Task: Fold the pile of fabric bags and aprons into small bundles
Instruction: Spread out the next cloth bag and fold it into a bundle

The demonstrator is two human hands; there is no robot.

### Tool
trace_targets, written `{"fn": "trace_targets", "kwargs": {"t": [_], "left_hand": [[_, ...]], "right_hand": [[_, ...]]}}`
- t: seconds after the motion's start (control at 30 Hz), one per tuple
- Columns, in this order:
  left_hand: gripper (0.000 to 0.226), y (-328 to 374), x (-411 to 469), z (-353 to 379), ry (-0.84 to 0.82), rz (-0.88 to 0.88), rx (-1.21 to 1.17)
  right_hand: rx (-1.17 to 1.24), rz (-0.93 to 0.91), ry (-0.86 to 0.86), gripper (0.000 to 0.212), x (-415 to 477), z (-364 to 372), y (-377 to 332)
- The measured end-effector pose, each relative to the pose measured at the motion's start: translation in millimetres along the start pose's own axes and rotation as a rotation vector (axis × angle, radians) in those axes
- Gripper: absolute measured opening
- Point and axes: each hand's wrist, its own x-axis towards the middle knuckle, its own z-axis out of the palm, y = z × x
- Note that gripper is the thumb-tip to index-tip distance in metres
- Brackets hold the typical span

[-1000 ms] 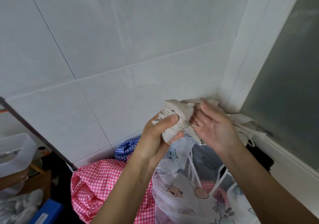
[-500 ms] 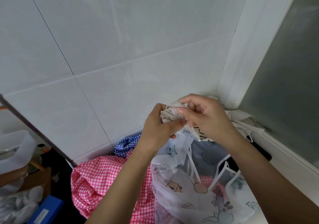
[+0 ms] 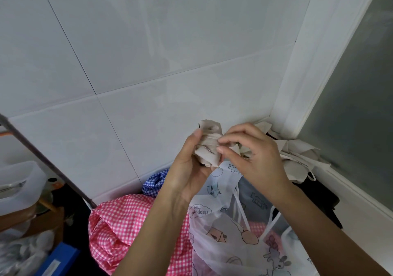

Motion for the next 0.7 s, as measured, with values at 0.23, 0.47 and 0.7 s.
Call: {"fn": "trace_targets", "kwargs": {"t": [0.23, 0.47, 0.7], "left_hand": [[0.022, 3.3, 1.1, 1.6, 0.005, 0.008, 0.045], [0.016, 6.5, -3.4, -3.4, -0.031, -0.083, 0.115], [0.023, 13.5, -4.6, 6.3, 0.007, -0.089, 0.101]], "right_hand": [[0.035, 0.077, -0.027, 0.016, 5.3, 5.2, -6.7], [0.009, -0.037, -0.431, 0.008, 22.1, -10.7, -8.0], [0.110, -0.056, -0.599, 0.010, 34.7, -23.9, -24.0]]}}
